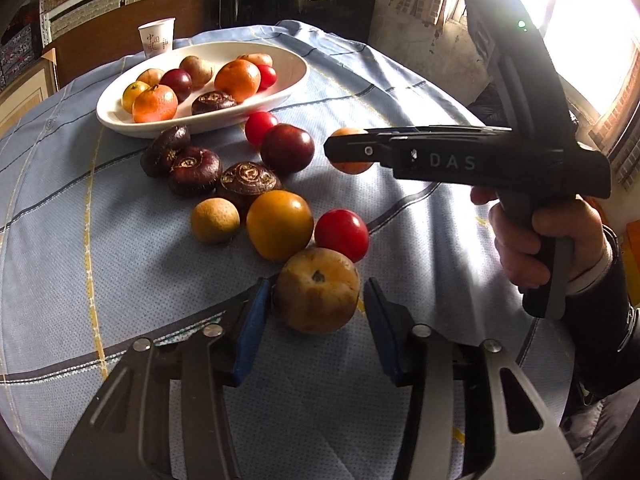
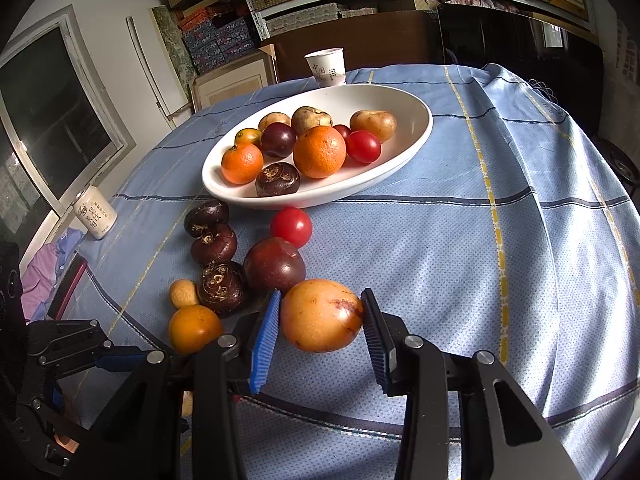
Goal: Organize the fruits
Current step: 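Grasp the tan pear-like fruit with the left tool while the right tool carries its fruit to the plate, then lower both held fruits onto the white plate and open both tools, then reach the right tool to a red tomato and grasp it, then lift the red tomato with the right tool while the left tool reaches the pile, then grasp the orange with the left tool while the right tool holds the tomato, then lower both held fruits onto the white plate and open both tools, then grasp the dark red plum with the right tool while the left tool reaches a small yellow-brown fruit, then grasp the small yellow-brown fruit with the left tool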
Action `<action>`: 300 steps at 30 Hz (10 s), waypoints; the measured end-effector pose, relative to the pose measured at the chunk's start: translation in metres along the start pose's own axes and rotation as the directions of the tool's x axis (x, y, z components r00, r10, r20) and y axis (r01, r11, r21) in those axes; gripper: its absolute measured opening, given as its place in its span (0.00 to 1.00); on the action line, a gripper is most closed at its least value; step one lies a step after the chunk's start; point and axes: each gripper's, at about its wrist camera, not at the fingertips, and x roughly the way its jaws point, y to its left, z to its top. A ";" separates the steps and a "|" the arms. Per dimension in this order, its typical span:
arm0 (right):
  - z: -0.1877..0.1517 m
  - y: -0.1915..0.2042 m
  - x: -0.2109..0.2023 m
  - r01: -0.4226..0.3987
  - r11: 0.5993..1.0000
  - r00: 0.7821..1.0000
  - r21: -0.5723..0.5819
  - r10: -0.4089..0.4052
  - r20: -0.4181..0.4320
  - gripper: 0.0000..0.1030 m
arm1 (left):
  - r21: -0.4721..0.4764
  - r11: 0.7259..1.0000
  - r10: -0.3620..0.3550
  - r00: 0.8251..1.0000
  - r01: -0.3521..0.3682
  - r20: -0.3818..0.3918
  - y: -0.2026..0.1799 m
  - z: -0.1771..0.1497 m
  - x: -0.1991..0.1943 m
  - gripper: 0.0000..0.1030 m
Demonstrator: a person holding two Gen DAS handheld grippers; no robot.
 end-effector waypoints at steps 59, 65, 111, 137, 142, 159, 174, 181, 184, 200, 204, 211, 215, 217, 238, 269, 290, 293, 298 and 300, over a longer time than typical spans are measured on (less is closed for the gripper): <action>0.126 0.006 0.030 0.005 1.000 0.980 -0.023 0.000 0.197 0.47 | -0.306 0.904 0.373 0.901 -0.299 0.221 0.134 0.168 -0.006 0.79; 0.088 0.000 0.006 0.041 0.999 0.980 -0.021 -0.036 0.196 0.55 | -0.319 0.881 0.436 0.861 -0.349 0.261 0.110 0.121 -0.042 0.93; -0.036 0.067 -0.002 -0.119 0.933 0.989 -0.341 0.080 -0.127 0.48 | -0.508 0.794 0.443 0.890 -0.334 0.106 0.128 0.022 -0.046 0.95; -0.012 -0.017 -0.003 -0.055 0.997 0.996 0.062 0.059 -0.065 0.30 | -0.135 0.959 0.272 0.941 -0.249 0.201 0.030 0.022 -0.032 0.69; -0.012 -0.015 -0.003 -0.053 0.997 0.996 0.052 0.056 -0.063 0.30 | -0.007 0.968 0.246 0.950 -0.249 0.193 -0.002 0.019 -0.018 0.56; -0.012 -0.016 -0.007 -0.068 0.996 0.995 0.065 0.072 -0.064 0.30 | -0.027 0.984 0.176 0.980 -0.174 0.089 -0.001 0.033 0.012 0.36; -0.013 -0.015 -0.006 -0.063 0.997 0.995 0.055 0.066 -0.069 0.30 | -0.027 0.987 0.159 0.987 -0.158 0.008 0.001 0.036 0.031 0.36; -0.013 -0.013 -0.008 -0.053 0.998 0.997 0.038 0.055 -0.048 0.30 | -0.056 0.991 0.121 0.991 -0.117 0.058 0.004 0.034 0.014 0.35; -0.012 -0.011 -0.012 -0.042 0.999 0.999 0.017 0.043 -0.022 0.30 | -0.080 0.992 0.108 0.988 -0.100 0.108 0.008 0.035 0.000 0.35; 0.078 -0.016 0.012 -0.026 0.998 0.986 0.054 0.017 0.166 0.30 | -0.150 0.966 0.238 0.949 -0.210 0.205 0.064 0.123 -0.004 0.35; 0.094 -0.025 0.032 -0.009 0.997 0.987 0.077 -0.004 0.163 0.30 | -0.131 0.965 0.250 0.950 -0.228 0.190 0.071 0.147 0.014 0.35; 0.099 -0.028 0.011 -0.001 0.997 0.967 0.072 -0.017 0.253 0.48 | -0.183 0.951 0.289 0.930 -0.251 0.228 0.080 0.157 0.006 0.69; 0.088 -0.022 -0.013 -0.018 0.998 0.961 0.066 -0.001 0.276 0.48 | -0.216 0.938 0.326 0.902 -0.271 0.285 0.076 0.142 -0.028 0.79; 0.077 -0.018 -0.018 -0.055 0.996 0.963 0.070 0.035 0.267 0.50 | -0.252 0.921 0.367 0.878 -0.296 0.309 0.074 0.122 -0.046 0.90; 0.020 0.015 0.024 -0.078 0.996 0.996 0.038 0.077 0.035 0.52 | -0.364 0.874 0.403 0.899 -0.321 0.175 0.084 0.031 -0.041 0.93; 0.023 -0.003 0.007 -0.108 0.987 0.992 0.119 0.099 0.083 0.36 | -0.220 0.934 0.319 0.935 -0.281 0.158 0.058 0.031 -0.026 0.92; 0.024 -0.008 0.001 -0.090 0.988 0.993 0.129 0.079 0.091 0.36 | -0.136 0.976 0.184 0.980 -0.172 0.076 0.044 0.029 0.005 0.39; 0.024 -0.008 0.001 -0.089 0.988 0.993 0.129 0.078 0.091 0.36 | -0.136 0.976 0.179 0.982 -0.169 0.065 0.045 0.030 0.009 0.38; 0.024 -0.008 0.001 -0.089 0.988 0.993 0.128 0.077 0.092 0.36 | -0.141 0.977 0.165 0.985 -0.157 0.049 0.046 0.031 0.014 0.36; 0.024 -0.008 0.001 -0.088 0.988 0.993 0.128 0.076 0.091 0.36 | -0.143 0.978 0.159 0.986 -0.151 0.043 0.047 0.032 0.016 0.32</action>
